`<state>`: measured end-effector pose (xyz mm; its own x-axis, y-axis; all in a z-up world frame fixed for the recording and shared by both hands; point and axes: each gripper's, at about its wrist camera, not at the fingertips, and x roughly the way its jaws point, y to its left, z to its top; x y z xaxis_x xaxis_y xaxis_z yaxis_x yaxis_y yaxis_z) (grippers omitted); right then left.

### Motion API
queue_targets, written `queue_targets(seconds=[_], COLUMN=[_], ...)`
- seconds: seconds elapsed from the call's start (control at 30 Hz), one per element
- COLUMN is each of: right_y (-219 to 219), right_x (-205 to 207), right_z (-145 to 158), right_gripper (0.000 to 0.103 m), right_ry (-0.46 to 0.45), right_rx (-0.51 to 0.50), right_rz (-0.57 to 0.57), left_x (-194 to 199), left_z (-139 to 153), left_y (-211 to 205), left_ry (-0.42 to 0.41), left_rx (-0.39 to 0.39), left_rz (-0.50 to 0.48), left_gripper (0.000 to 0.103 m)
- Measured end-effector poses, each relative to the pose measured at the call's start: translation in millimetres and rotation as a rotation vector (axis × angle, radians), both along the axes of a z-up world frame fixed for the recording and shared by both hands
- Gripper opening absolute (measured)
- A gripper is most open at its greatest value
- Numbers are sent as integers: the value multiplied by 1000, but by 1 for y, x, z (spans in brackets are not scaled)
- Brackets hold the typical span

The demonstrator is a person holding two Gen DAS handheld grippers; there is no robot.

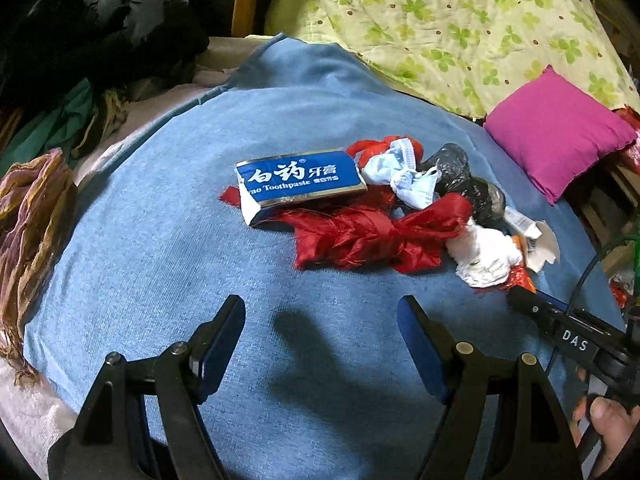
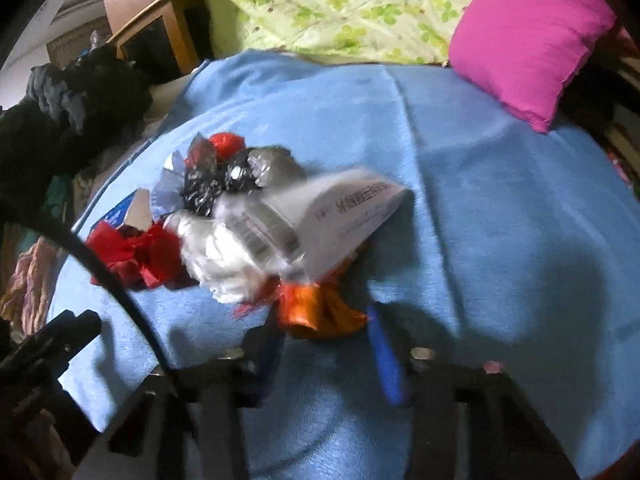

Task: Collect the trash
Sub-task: 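Grasp the orange wrapped bag with the right tool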

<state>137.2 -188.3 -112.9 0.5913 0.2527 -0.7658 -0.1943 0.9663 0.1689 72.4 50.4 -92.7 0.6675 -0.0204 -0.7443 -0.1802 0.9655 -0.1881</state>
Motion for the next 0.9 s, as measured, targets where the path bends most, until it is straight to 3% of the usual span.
queue_targets(seconds=[0.23, 0.53, 0.9], right_y=[-32, -84, -100], right_x=[-28, -77, -90], right_z=[9, 12, 17], right_gripper=[37, 37, 37], right_ry=[-20, -46, -123], right_rx=[40, 216, 329], right_rz=[-33, -65, -71], left_x=[-1, -3, 7], left_z=[0, -1, 3], left_y=[-1, -11, -21], left_ry=[-10, -27, -24], left_rx=[17, 76, 60], left_rz=[15, 22, -19], left_gripper=[79, 78, 78])
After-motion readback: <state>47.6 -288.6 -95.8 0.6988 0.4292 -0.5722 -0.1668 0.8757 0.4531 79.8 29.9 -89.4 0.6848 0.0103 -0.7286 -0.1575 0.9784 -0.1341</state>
